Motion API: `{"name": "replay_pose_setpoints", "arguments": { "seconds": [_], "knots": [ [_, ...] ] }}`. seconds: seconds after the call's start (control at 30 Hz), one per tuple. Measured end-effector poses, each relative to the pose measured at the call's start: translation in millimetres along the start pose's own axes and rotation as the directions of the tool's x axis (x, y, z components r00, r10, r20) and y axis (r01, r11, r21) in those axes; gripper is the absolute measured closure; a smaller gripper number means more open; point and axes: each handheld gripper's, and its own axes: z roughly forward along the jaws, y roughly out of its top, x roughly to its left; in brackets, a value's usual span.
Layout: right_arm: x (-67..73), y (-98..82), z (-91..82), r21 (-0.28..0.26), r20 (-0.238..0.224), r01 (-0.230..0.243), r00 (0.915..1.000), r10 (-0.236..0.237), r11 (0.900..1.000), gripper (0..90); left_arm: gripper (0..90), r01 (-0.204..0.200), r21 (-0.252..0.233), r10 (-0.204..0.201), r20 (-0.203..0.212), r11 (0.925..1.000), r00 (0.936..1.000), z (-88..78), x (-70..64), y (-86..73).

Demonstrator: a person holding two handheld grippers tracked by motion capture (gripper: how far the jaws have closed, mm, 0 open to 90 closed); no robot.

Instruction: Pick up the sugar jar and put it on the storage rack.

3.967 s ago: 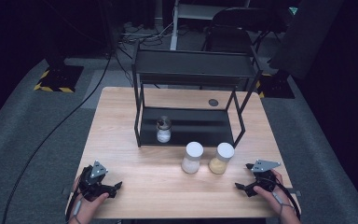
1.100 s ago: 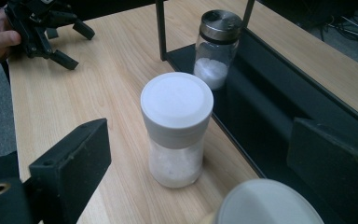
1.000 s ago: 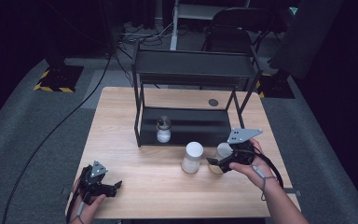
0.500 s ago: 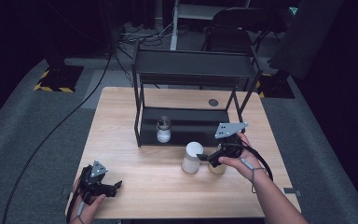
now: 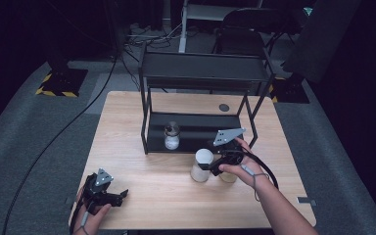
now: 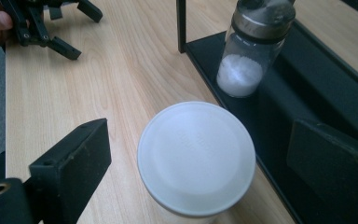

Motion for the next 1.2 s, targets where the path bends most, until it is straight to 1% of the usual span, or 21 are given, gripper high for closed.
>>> {"name": "replay_pose_setpoints", "arguments": {
  "seconds": [0.13,0.23,0.3,0.47,0.53,0.63,0.83,0.93,1.2],
  "knots": [
    [0.1,5.5,5.9,0.036,-0.008,0.007,0.9999,-0.007,0.999,9.3,0.5,0.000,0.000,0.000,0.000,1.0000,1.0000,0.0,0.0,-0.1],
    [0.3,9.4,10.0,0.062,-0.014,0.023,0.9997,-0.022,0.998,15.6,0.5,0.000,0.000,0.000,0.000,1.0000,1.0000,0.0,0.0,0.0],
    [1.0,11.5,12.2,0.078,-0.009,0.028,0.9996,-0.027,0.997,17.3,0.5,0.000,0.000,0.000,0.000,1.0000,1.0000,0.0,0.0,0.0],
    [2.1,18.3,17.9,0.136,-0.005,0.041,0.9991,-0.041,0.990,29.0,0.5,0.000,0.000,0.000,0.000,1.0000,1.0000,0.0,0.0,0.0],
    [3.0,20.4,18.7,0.151,-0.001,0.051,0.9987,-0.051,0.987,32.7,0.5,0.000,0.000,0.000,0.000,1.0000,1.0000,0.0,0.0,0.0],
    [0.3,20.7,18.3,0.151,-0.010,0.049,0.9988,-0.048,0.987,33.2,0.5,0.000,0.000,0.000,0.000,1.0000,1.0000,0.0,0.0,0.1],
    [1.0,23.9,18.3,0.158,-0.015,0.069,0.9976,-0.067,0.985,33.4,0.5,0.000,0.000,0.000,0.000,1.0000,1.0000,0.0,0.0,0.1],
    [0.2,24.8,16.8,0.148,-0.018,0.072,0.9974,-0.070,0.986,33.4,0.5,0.000,0.000,0.000,0.000,1.0000,1.0000,0.0,0.0,0.0],
    [-4.4,38.3,3.6,0.125,-0.014,0.082,0.9967,-0.080,0.989,33.5,0.5,0.000,0.000,0.000,0.000,1.0000,1.0000,0.0,0.0,0.1]
  ]
}}
